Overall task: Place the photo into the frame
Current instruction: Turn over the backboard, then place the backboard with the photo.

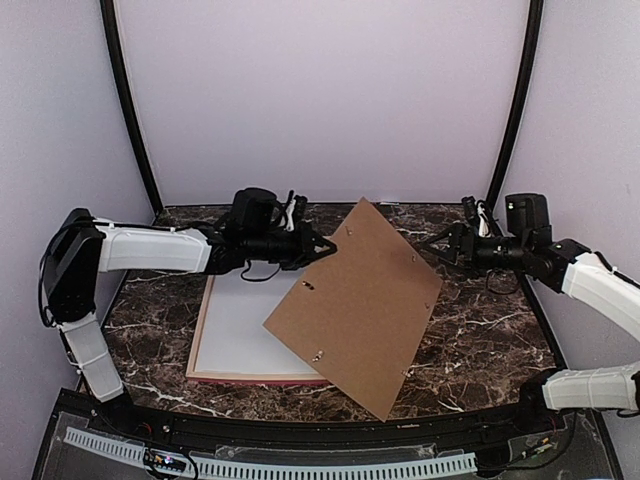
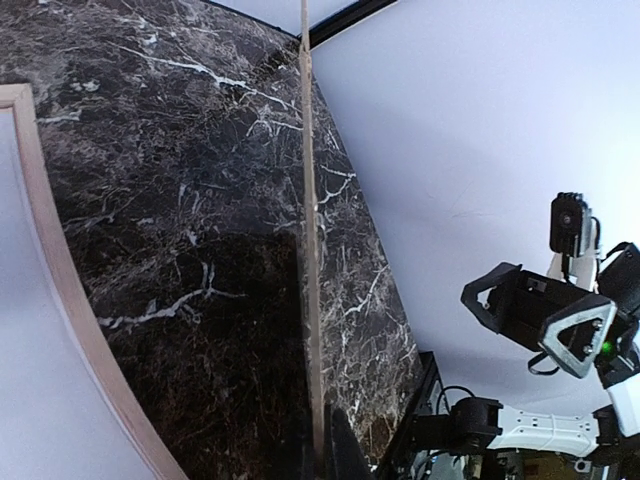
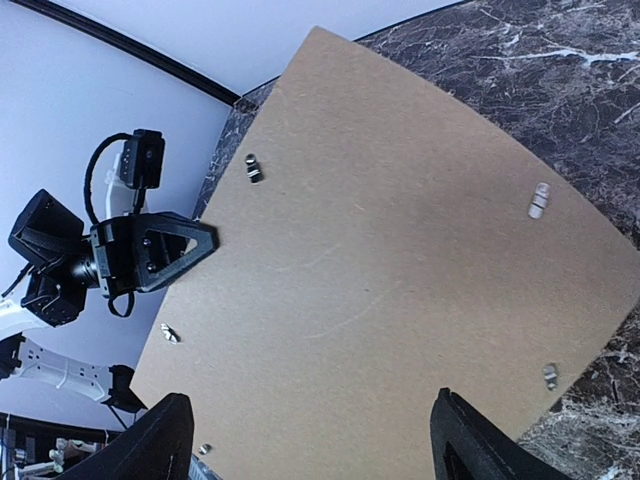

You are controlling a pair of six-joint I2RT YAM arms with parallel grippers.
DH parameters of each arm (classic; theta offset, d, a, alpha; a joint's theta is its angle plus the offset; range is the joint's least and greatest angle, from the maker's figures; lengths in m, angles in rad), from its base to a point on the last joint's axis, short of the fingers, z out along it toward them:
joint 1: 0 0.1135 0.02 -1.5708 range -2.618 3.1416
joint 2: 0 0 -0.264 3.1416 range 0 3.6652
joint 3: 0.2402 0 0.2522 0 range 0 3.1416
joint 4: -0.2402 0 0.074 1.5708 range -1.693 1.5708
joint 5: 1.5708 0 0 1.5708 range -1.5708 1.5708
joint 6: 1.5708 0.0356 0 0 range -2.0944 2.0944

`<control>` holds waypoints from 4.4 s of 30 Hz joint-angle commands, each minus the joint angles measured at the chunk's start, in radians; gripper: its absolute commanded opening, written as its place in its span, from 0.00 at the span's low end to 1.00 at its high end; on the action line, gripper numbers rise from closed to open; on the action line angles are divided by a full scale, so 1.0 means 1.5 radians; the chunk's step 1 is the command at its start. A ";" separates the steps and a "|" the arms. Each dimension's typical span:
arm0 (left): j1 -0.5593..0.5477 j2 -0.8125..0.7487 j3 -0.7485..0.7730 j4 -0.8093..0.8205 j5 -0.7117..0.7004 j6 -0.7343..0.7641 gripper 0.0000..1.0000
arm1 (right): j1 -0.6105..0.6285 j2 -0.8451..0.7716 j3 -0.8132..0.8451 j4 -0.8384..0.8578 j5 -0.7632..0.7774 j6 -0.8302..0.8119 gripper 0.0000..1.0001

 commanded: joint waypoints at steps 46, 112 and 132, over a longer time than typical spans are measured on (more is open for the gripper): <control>0.431 -0.407 -0.491 0.216 0.144 -0.180 0.00 | -0.001 0.175 -0.024 0.116 -0.027 -0.029 0.82; 0.377 -0.208 -0.575 0.439 0.101 -0.193 0.10 | 0.000 0.207 -0.023 0.120 -0.026 -0.032 0.82; 0.375 -0.192 -0.504 0.230 0.110 -0.058 0.71 | 0.001 0.218 -0.041 0.136 -0.027 -0.031 0.82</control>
